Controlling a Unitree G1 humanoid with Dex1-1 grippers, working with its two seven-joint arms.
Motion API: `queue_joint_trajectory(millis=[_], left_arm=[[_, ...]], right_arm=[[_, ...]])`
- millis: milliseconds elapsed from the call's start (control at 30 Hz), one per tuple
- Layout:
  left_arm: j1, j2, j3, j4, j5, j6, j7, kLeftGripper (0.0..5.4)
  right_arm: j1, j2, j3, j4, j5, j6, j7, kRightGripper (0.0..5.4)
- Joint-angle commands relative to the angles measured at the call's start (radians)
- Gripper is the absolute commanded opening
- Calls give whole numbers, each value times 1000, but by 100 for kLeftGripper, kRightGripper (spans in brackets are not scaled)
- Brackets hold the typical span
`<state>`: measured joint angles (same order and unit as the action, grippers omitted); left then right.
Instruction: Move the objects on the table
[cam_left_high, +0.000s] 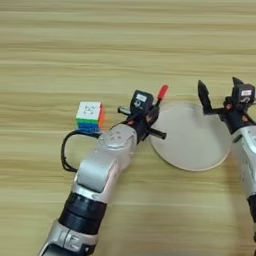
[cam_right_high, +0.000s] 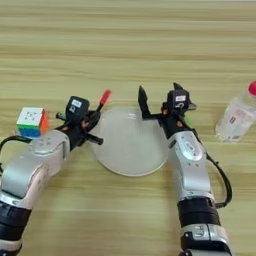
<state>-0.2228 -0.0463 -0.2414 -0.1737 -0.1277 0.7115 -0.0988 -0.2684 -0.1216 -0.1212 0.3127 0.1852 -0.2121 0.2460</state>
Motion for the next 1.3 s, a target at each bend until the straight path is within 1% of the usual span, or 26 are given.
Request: queue_joint_trajectory(millis=[33, 133, 400, 533, 800, 1033, 1300], left_arm=[[48, 0, 31, -53, -6, 18, 14, 40], [74, 9, 56, -68, -6, 12, 18, 40], [88, 12, 82, -60, 2, -3, 18, 40], [95, 8, 93, -24, 6, -23, 22, 40], [98, -1, 118, 90, 1, -73, 18, 40], [98, -3, 122, 168, 5, -109, 13, 40], [111, -3, 104, 205, 13, -133, 9, 40]], right_arm=[[-18, -2, -5, 10, -3, -9, -3, 540], [-19, -3, -6, 12, -3, -10, -3, 540], [-20, -5, -6, 19, -5, -16, -4, 540], [-21, -6, -6, 20, -5, -17, -4, 540], [-18, -6, -7, 17, -5, -17, -4, 540], [-17, -6, -7, 16, -7, -18, -7, 540], [-18, -6, -7, 16, -8, -18, -7, 540]])
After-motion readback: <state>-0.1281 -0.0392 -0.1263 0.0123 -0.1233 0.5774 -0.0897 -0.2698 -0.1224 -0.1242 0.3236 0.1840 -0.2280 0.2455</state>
